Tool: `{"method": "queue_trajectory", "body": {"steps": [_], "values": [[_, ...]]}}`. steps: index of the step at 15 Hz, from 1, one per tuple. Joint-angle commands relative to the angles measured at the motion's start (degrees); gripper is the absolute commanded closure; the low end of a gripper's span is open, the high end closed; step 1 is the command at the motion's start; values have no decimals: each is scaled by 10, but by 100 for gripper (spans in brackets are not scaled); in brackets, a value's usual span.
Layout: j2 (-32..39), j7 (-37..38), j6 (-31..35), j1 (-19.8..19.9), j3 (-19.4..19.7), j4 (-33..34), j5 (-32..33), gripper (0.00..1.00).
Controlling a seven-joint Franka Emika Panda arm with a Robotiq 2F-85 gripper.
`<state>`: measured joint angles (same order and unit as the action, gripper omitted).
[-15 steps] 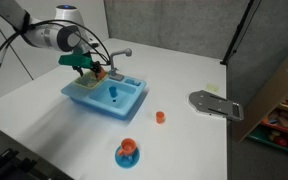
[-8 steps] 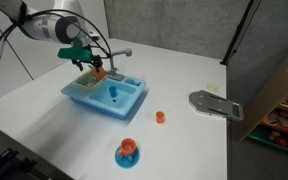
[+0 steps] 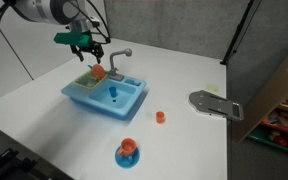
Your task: Put the bottle on the sink
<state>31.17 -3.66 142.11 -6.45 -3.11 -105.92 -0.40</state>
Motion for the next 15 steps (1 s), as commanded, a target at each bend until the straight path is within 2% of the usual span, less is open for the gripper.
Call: {"method": "queue_trajectory", "body": {"steps": [1,7,15], "values": [[-53,16,-28,9,5,-34,8,0],[-111,-3,-69,37,6,-72,-6,0],[-208,14,-143,56,28,-125,9,0]]}}
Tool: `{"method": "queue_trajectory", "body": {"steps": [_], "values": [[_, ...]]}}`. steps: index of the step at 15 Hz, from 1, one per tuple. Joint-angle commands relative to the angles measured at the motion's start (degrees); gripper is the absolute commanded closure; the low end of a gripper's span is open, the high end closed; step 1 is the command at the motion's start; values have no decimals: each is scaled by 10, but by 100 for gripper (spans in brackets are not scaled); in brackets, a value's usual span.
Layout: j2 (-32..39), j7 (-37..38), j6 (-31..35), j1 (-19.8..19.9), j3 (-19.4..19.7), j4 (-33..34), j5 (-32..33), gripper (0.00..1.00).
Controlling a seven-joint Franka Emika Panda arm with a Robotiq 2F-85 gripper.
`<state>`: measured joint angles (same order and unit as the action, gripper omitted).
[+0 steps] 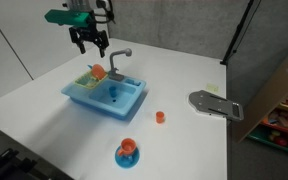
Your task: Put the bottle on the sink
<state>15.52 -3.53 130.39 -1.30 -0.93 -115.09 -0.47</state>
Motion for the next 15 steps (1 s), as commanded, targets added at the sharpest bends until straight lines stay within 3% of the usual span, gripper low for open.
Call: {"method": "queue_trajectory", "body": {"steps": [1,15], "values": [[-64,11,-36,8,8,-40,8,0],[-233,22,-149,37,36,-89,16,0]]}}
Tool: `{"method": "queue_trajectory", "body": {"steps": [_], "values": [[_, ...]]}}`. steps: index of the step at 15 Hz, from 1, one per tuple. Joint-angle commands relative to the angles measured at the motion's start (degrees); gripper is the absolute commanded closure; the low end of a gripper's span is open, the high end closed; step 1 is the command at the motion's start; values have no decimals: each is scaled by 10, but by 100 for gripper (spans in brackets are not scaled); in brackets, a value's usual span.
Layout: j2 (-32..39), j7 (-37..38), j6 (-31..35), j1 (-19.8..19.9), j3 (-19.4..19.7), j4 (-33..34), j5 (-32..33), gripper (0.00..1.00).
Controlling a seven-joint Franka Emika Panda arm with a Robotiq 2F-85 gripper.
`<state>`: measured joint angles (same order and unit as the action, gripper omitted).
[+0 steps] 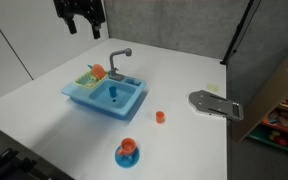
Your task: Put the bottle on the sink
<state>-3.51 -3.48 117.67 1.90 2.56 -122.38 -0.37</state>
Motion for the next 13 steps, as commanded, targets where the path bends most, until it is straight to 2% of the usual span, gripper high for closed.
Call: {"method": "queue_trajectory", "body": {"steps": [1,8,10,13], "values": [[-51,23,-30,6,2,-15,17,0],[-97,33,-89,11,3,0,25,0],[-89,1,-95,3,6,3,3,0],[-90,14,-84,6,3,-3,12,0]]}}
